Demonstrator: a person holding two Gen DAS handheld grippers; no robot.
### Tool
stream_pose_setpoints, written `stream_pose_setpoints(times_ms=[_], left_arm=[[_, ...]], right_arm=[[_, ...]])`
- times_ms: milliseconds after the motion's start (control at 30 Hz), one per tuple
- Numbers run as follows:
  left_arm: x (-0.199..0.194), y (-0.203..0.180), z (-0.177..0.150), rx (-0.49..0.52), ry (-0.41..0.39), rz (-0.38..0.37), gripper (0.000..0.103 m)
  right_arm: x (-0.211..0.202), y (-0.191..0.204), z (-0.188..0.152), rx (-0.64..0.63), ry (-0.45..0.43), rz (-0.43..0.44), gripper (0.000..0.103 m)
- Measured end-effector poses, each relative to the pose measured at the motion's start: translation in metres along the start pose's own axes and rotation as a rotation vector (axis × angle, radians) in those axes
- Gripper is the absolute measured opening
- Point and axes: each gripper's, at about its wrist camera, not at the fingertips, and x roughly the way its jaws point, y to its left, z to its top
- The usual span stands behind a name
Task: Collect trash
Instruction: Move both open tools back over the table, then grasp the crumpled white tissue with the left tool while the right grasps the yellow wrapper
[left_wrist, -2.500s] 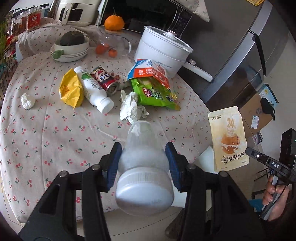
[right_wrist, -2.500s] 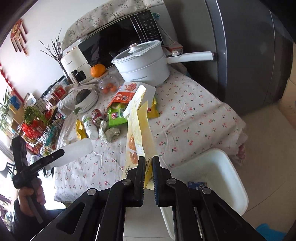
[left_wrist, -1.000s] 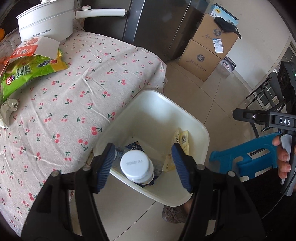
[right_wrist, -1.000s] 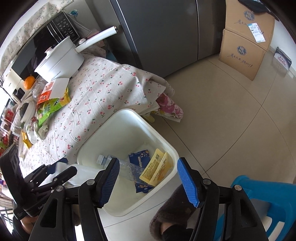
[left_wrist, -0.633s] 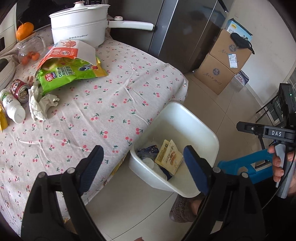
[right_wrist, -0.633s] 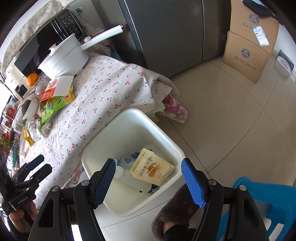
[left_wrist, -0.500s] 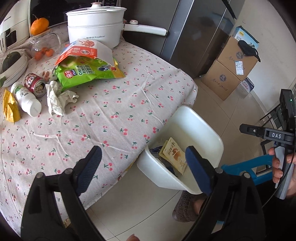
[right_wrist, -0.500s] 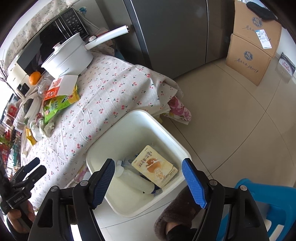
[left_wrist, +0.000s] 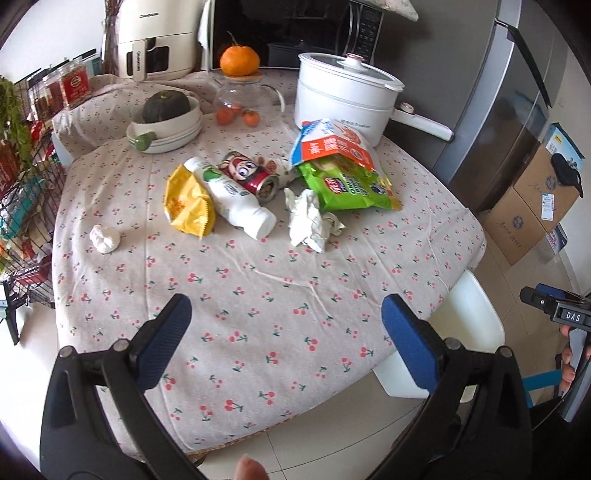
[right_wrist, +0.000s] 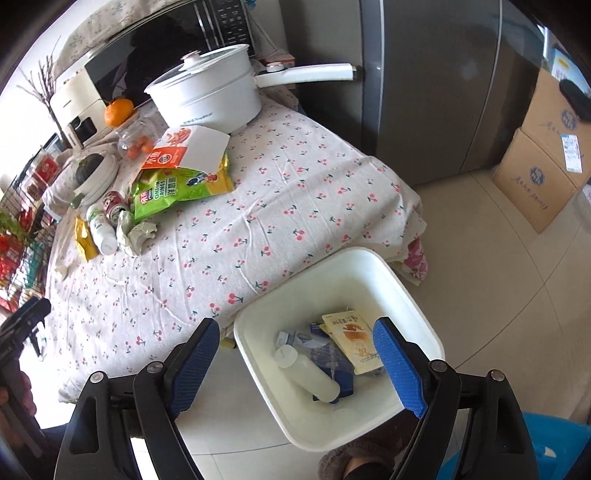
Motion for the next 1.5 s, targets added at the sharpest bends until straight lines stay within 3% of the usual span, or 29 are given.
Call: stream_pose_setpoints(times_ms=[133, 200, 333, 533, 633, 700, 733, 967, 1033, 1200, 1333, 1500], left_arm=[[-0.007, 0.055, 0.011, -0.057, -0.031, 0.109, 0.102], [-0.002, 0.081, 0.015, -0.089, -0.016, 0.136, 0.102], [0.013, 0.126, 0.019, -0.163, -0.010, 0.177, 0.102], [0.056, 0.173, 0.025, -0.236, 0.072, 0.247, 0.102], [0.074, 0.192, 0.028, -0.306, 0.052, 0.190, 0.100], [0.085, 0.198, 0.031, -0.314, 0.041, 0.150, 0.090], [0.092, 0.200, 0.032, -0.311, 0.046, 0.147, 0.082], [0.120, 0.204, 0.038, -0.307, 0.085, 0.130, 0.064], [0.123, 0.209, 0.036, -0.324, 0.110, 0.124, 0.038], [0.106, 0.212, 0.031, -0.326, 0.092, 0.090, 0.033], [0.087, 0.215, 0.022, -0.326, 0.089, 0.084, 0.033], [0.061, 0.220, 0.005, -0.304, 0.084, 0.082, 0.033]], right_arm=[[0.009, 0.046, 0.015, -0.111, -0.027, 0.002, 0.092], [0.014, 0.068, 0.022, -0.145, -0.049, 0.008, 0.103], [0.027, 0.107, 0.037, -0.196, -0.047, 0.050, 0.103], [0.048, 0.148, 0.050, -0.238, -0.010, 0.082, 0.103], [0.058, 0.164, 0.055, -0.258, 0.008, 0.087, 0.103], [0.063, 0.174, 0.058, -0.271, 0.011, 0.096, 0.103], [0.065, 0.179, 0.059, -0.273, 0.011, 0.102, 0.103], [0.079, 0.213, 0.058, -0.260, 0.011, 0.160, 0.103], [0.079, 0.222, 0.055, -0.252, -0.003, 0.199, 0.103], [0.081, 0.250, 0.043, -0.266, 0.016, 0.315, 0.103], [0.078, 0.274, 0.040, -0.259, -0.051, 0.404, 0.103], [0.111, 0.320, 0.035, -0.255, -0.007, 0.486, 0.081]])
